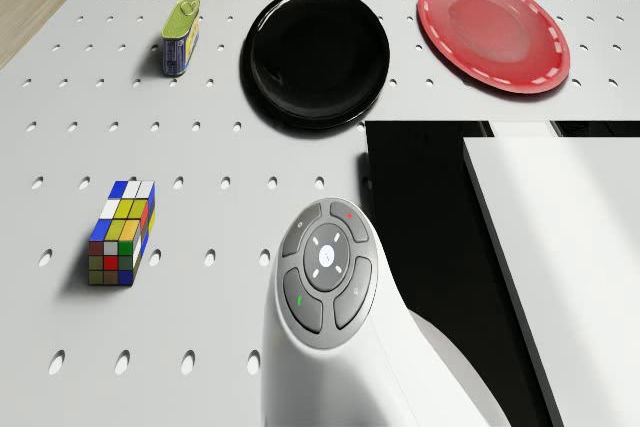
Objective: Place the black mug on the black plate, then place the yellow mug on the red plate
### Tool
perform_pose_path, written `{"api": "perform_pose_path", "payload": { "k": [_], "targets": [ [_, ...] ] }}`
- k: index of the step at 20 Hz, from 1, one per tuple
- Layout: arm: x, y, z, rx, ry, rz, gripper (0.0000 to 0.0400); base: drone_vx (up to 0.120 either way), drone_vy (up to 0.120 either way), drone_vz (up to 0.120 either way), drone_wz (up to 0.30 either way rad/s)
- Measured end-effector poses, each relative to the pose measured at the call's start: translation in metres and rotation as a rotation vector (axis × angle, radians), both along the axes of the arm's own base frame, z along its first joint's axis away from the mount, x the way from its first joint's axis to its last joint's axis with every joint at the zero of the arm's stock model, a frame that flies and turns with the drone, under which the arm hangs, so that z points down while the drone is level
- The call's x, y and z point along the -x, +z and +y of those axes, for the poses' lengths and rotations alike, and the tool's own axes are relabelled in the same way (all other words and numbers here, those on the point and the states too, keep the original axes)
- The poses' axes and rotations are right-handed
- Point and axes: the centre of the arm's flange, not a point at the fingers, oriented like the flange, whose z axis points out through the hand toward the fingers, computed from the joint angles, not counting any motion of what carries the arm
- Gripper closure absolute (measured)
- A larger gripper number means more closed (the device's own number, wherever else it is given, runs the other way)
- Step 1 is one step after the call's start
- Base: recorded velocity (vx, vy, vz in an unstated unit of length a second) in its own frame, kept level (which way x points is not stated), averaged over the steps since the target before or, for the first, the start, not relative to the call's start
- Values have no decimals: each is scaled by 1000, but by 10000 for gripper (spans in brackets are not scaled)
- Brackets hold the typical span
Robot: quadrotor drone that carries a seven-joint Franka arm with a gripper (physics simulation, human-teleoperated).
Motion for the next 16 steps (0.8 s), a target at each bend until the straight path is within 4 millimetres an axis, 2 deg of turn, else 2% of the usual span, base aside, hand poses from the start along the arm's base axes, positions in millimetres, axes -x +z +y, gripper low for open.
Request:
{"api": "perform_pose_path", "payload": {
  "k": [5,7,9,12,16],
  "targets": [
    [0,0,-1,0,0,0,0,0,0,0,0],
    [0,0,-1,0,0,0,114,0,0,0,0],
    [0,1,-1,0,0,0,183,0,0,0,0],
    [0,1,-2,0,0,0,240,0,0,0,0],
    [0,1,-2,0,0,0,271,0,0,0,0]
  ]
}}
